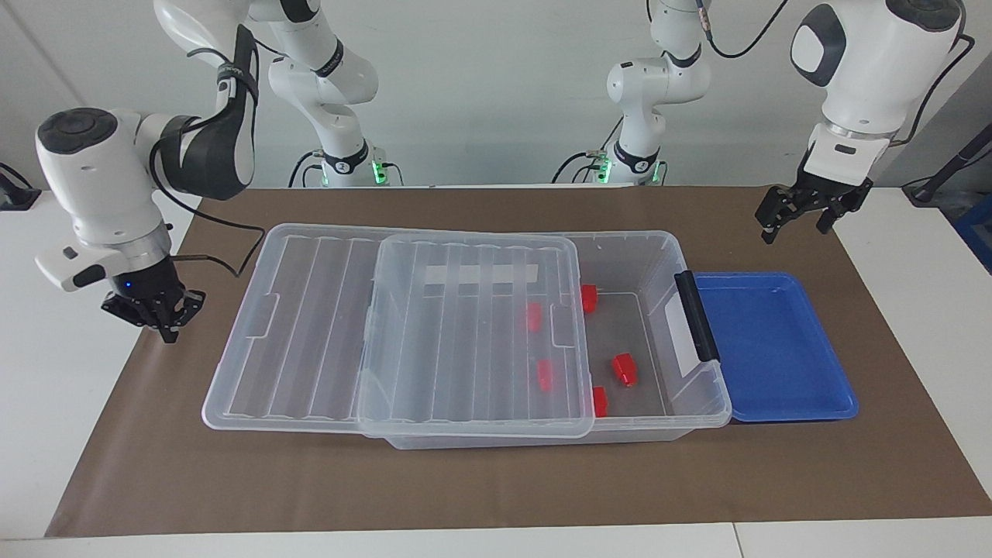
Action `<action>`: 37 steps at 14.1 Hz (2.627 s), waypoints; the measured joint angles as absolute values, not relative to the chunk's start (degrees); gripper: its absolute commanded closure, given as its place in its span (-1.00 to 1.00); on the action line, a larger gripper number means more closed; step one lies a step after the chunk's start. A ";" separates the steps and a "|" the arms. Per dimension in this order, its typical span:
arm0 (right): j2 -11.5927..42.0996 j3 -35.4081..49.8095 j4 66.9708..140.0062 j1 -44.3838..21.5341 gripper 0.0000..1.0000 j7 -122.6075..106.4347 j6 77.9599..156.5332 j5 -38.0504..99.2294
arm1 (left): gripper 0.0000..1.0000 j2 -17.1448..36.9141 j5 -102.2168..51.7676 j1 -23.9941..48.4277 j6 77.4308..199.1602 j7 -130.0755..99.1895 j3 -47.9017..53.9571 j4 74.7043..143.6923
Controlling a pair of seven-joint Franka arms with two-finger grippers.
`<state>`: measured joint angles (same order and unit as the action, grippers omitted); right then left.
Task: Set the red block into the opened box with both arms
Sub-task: 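Move the right gripper to the edge of the clear lid, then push the clear lid with the right gripper back over the box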
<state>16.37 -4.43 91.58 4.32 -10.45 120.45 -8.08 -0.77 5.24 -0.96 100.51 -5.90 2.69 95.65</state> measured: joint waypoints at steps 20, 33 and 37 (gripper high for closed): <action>22.31 -3.31 88.37 3.16 1.00 -10.45 124.97 8.15 | -1.00 -0.77 4.96 -0.96 100.50 -5.90 2.87 95.65; 22.34 -2.38 88.32 0.37 1.00 -9.43 124.98 8.91 | -1.00 -1.12 0.67 -1.16 100.50 -6.01 2.91 95.65; 22.43 -2.33 88.33 -0.70 1.00 -6.93 124.98 8.91 | -1.00 -1.14 0.67 -1.46 100.50 -6.01 2.60 95.65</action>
